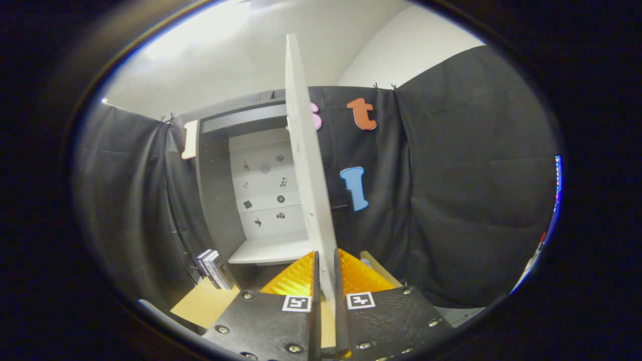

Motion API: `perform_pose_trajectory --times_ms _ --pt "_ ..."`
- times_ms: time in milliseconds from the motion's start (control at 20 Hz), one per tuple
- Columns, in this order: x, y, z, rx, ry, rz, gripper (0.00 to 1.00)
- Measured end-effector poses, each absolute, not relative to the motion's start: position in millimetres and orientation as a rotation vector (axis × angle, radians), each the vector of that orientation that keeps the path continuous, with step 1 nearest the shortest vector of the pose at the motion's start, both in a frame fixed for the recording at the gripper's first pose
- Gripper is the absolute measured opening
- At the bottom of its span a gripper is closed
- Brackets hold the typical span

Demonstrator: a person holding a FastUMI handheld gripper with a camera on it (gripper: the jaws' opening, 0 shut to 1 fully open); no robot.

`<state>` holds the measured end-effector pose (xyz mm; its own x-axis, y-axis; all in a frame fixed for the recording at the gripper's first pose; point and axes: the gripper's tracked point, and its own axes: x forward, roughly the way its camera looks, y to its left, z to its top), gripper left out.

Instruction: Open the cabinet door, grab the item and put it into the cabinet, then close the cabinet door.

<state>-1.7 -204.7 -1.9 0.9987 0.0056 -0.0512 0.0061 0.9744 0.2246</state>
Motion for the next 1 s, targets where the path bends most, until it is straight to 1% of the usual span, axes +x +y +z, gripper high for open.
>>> perform_pose_trajectory --times_ms 50,150,250,350,500,550,650,750,850,950,1000 --pt "-3.7 -191.7 -4.5 0.224 0.054 0.005 0.15" --pt "-3.8 -167.7 -10.5 0.215 0.062 0.011 0.16" --pt "0.0 -139.9 -18.9 0.21 0.072 0.022 0.21" --pt "4.6 -115.0 -32.5 0.19 0.09 0.029 0.34" --pt "16.6 -73.2 -57.3 0.182 0.125 0.059 0.38" --pt "21.4 -60.2 -70.0 0.18 0.149 0.074 0.38" --pt "36.4 -35.6 -94.8 0.173 0.193 0.103 0.53" --pt "52.7 -13.0 -123.0 0.174 0.238 0.134 0.57" --pt "68.8 10.9 -152.0 0.193 0.278 0.174 0.58" --pt "82.7 26.1 -185.1 0.209 0.328 0.198 0.87" --pt "89.0 32.0 -203.7 0.214 0.361 0.205 0.87"
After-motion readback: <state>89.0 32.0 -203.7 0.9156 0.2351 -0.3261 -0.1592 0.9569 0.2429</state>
